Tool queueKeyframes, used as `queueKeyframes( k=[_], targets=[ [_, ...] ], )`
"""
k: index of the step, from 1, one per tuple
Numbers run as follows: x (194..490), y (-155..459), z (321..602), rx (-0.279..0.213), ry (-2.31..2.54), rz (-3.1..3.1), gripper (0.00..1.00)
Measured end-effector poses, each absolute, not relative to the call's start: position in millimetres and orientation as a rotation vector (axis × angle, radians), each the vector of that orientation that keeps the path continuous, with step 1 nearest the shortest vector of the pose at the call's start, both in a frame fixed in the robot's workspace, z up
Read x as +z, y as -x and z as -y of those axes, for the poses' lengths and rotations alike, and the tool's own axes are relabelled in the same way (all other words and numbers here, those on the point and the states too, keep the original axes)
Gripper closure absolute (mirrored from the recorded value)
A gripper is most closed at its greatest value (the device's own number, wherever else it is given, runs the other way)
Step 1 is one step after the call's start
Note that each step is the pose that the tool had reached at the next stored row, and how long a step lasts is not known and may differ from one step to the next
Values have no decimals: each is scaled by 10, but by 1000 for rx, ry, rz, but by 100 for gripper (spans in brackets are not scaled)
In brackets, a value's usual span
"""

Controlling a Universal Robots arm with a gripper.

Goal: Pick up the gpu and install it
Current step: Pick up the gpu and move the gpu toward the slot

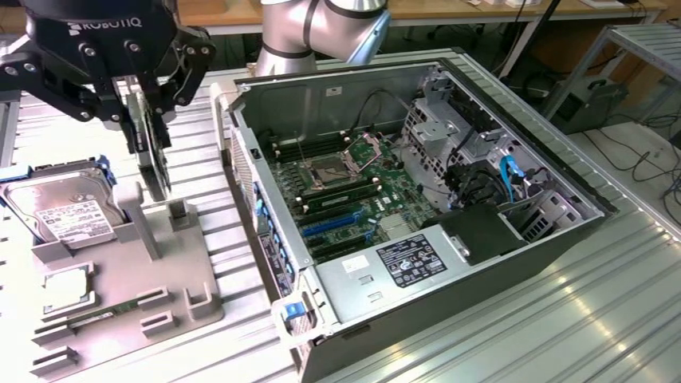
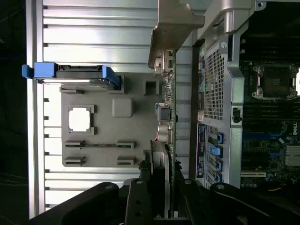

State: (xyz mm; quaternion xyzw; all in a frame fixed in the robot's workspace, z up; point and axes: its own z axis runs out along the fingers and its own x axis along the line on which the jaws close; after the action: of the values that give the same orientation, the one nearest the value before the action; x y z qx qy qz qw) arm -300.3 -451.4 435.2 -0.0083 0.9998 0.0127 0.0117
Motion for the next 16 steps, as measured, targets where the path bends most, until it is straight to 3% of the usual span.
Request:
queueKeyframes(
  k=[4,16],
  targets=[
    [4437,3003,4513,39,26,-3118,72],
    [4438,2080,4513,40,26,-3118,72]
  ],
)
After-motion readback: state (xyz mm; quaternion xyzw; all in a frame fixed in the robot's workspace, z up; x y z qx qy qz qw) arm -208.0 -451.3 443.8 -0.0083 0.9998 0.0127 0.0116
